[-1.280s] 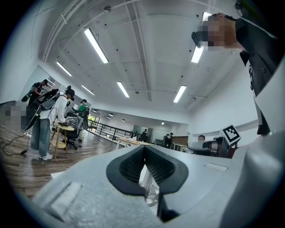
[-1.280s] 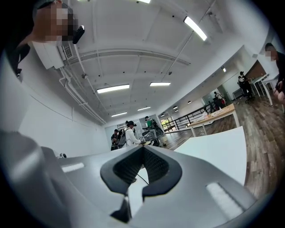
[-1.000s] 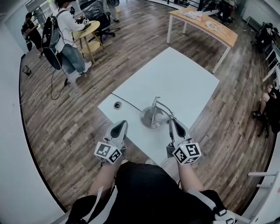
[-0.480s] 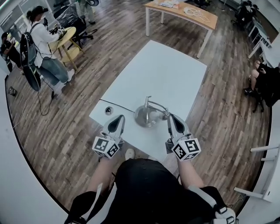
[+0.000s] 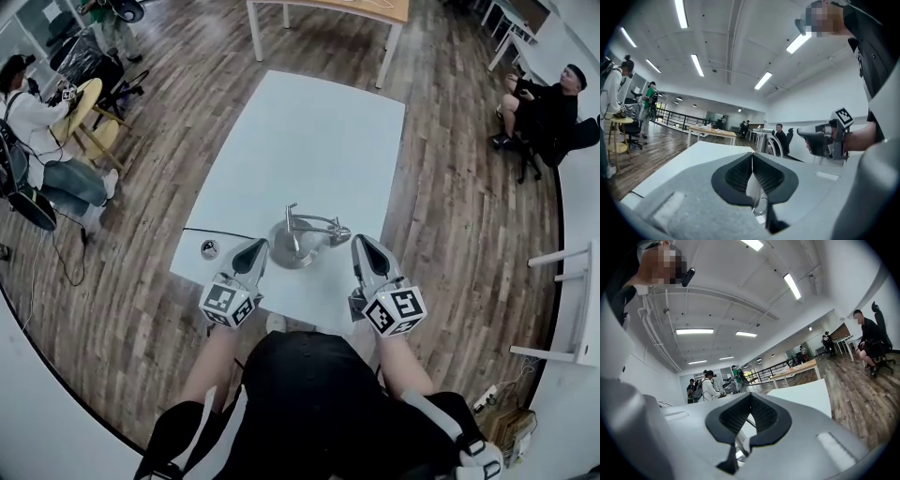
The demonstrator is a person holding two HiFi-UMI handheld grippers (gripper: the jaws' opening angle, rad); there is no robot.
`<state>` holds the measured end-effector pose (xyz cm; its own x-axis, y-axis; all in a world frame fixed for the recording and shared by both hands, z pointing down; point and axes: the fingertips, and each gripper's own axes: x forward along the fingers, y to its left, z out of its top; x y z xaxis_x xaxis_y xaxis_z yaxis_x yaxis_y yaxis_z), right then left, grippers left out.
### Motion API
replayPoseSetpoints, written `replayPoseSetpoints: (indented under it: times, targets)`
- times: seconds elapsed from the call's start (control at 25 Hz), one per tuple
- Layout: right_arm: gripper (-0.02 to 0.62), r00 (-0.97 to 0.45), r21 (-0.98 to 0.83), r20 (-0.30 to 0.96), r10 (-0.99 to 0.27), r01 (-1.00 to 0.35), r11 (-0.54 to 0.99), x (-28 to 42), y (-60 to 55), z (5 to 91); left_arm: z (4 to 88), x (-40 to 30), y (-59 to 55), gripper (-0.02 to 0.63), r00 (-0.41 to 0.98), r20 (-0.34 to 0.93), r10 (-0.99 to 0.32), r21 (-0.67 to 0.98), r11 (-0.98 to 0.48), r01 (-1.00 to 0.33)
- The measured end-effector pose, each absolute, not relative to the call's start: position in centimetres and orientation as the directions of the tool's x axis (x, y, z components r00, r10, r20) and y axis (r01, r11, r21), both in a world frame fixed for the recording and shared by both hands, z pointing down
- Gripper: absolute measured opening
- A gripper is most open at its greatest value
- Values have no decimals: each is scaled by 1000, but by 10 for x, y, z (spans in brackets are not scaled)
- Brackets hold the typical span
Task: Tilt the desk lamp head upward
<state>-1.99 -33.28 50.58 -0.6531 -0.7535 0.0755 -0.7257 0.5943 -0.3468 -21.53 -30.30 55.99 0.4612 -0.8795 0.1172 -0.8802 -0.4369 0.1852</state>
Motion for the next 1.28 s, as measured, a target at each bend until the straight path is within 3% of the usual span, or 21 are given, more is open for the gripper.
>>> replayPoseSetpoints:
  times: [0.56,0.8,1.28]
  targets:
    - [5,-513,-357,162,-843,-827,435,-15,-318,533,665,-185,-318,152,686,391,-614,121,-704,-700]
    - [5,-467,-393,182,-865,-841,372,-17,-313,544,694,-181,-323,184,716,446,-537,83,-772,-631]
    - [6,-469,-450,210,-858,-825,341,-35,-312,557,722,-175,-320,184,736,517,-437,88,-828,-553]
